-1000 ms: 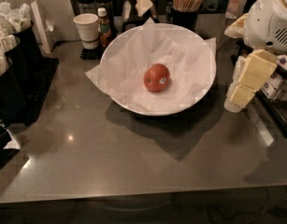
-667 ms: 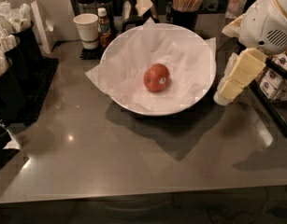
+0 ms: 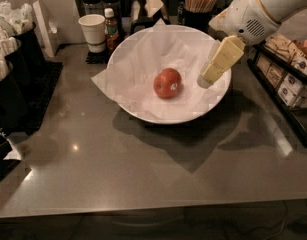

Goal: Pick apple from white bowl

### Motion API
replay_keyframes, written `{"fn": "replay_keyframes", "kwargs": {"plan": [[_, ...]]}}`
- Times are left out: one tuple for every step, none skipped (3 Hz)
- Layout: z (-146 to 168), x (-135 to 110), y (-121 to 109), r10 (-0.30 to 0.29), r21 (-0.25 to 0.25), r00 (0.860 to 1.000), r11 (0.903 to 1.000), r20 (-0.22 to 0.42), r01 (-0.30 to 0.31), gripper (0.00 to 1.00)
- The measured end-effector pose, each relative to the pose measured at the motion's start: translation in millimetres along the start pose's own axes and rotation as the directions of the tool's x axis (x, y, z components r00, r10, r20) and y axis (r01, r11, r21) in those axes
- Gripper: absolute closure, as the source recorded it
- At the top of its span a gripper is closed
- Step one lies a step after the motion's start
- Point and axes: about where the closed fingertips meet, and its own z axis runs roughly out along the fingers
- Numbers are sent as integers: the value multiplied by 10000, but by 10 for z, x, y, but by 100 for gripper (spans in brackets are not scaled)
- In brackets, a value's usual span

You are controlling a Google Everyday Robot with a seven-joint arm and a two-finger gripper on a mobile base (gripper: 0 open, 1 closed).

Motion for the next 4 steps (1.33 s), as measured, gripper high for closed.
{"fn": "replay_keyframes", "kwargs": {"plan": [[14,-22,-19,-26,-6,10000,10000,39,26,0],[13,-21,-19,-25,-5,10000,10000,39,25,19],[-122,23,7,77,424,9999,9991,-64,-75,20],[15,36,12,228,268,9994,9994,244,-235,20]]}}
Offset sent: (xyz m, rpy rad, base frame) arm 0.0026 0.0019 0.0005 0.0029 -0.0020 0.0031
